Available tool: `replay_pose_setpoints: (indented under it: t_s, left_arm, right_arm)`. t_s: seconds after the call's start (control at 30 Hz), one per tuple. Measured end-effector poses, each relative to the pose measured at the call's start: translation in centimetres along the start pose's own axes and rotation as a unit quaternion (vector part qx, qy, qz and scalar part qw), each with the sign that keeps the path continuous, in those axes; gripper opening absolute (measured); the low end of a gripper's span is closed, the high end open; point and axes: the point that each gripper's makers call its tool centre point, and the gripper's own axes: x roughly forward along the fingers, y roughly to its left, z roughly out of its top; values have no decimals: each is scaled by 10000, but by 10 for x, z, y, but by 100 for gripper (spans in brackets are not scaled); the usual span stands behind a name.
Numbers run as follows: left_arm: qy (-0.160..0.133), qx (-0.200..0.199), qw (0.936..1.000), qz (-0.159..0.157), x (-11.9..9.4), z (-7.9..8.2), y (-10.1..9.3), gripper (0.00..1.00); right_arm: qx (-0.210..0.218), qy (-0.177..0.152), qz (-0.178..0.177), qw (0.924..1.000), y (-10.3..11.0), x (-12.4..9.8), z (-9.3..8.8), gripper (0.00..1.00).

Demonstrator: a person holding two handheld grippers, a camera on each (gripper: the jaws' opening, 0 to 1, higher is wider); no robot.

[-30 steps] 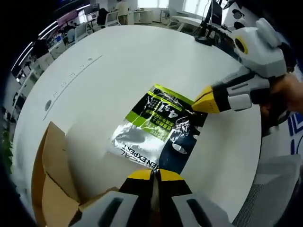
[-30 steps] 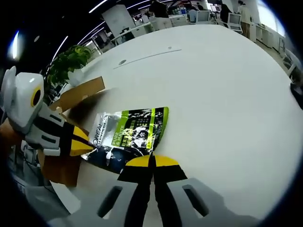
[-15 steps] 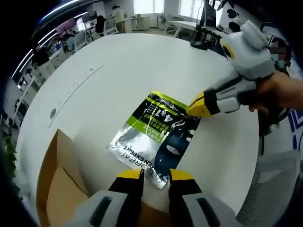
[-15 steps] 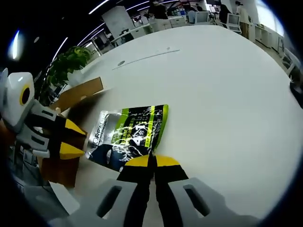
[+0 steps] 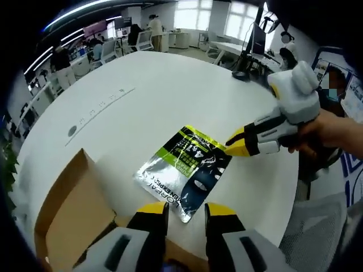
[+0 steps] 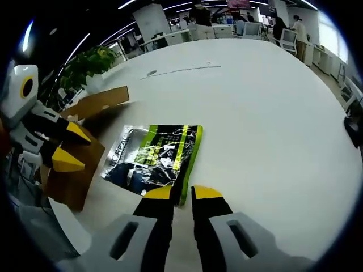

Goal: Operate the shoe box by opening the lid, removing the specified soft item, and placing it in the target area until the item is outside and the box remains undamaged.

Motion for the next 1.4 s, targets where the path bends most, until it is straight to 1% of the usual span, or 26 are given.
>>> replay_pose_setpoints:
  t_s: [0.13, 0.2, 0.33, 0.47, 0.53, 0.57, 0.67, 0.7, 0.73, 0.77, 0.9, 1.03, 1.13, 1.3, 1.33, 1.4]
  left_arm:
    - [-75, -76, 9999, 32, -7, -1, 2, 27]
    - [-138, -100, 9998, 58, -12, -1, 3, 29]
    - [-266, -178, 9995, 62, -21, 0, 4, 30]
    - [-466, -323, 9984, -76, -36, 0, 0, 32]
    - [-504, -342, 9981, -63, -42, -1, 2, 33]
    - [-571, -343, 9978, -44, -46, -1, 3, 34]
    - [-644, -420, 9970, -73, -56, -3, 5, 36]
    - [-701, -490, 9962, -133, -61, -4, 4, 36]
    - [-744, -510, 9958, -154, -65, -4, 4, 36]
    - [-819, -529, 9951, -133, -71, -5, 5, 37]
    - [-956, -639, 9934, -32, -87, -13, 15, 41]
    - [-1063, -827, 9909, 39, -100, -26, 25, 42]
    - [-1103, -915, 9896, 130, -109, -36, 33, 44]
    - [-1207, -1087, 9863, 293, -122, -51, 48, 45]
    - [-1219, -1100, 9859, 306, -123, -52, 49, 45]
    - [-1251, -1234, 9837, 372, -129, -61, 56, 46]
  right_arm:
    - [-89, -12, 29, 10000, 5, -8, 0, 15]
    - [-150, -61, 23, 9999, 8, -13, 3, 15]
    - [-168, -145, 54, 9997, 13, -21, 6, 19]
    - [-222, -279, 120, 9993, 24, -30, 12, 20]
    - [-297, -321, 127, 9990, 28, -35, 14, 20]
    - [-305, -338, 134, 9989, 30, -37, 15, 20]
    - [-322, -417, 234, 9983, 39, -42, 18, 23]
    - [-377, -453, 313, 9978, 46, -46, 20, 24]
    - [-406, -455, 333, 9976, 47, -46, 21, 25]
    - [-473, -453, 367, 9972, 52, -49, 22, 26]
    - [-592, -561, 522, 9953, 69, -57, 30, 31]
    - [-710, -648, 677, 9931, 87, -62, 38, 34]
    - [-913, -697, 723, 9908, 98, -62, 43, 36]
    - [-1039, -685, 944, 9877, 119, -58, 45, 40]
    - [-1078, -673, 976, 9871, 121, -58, 45, 41]
    - [-1199, -592, 1092, 9850, 134, -56, 42, 41]
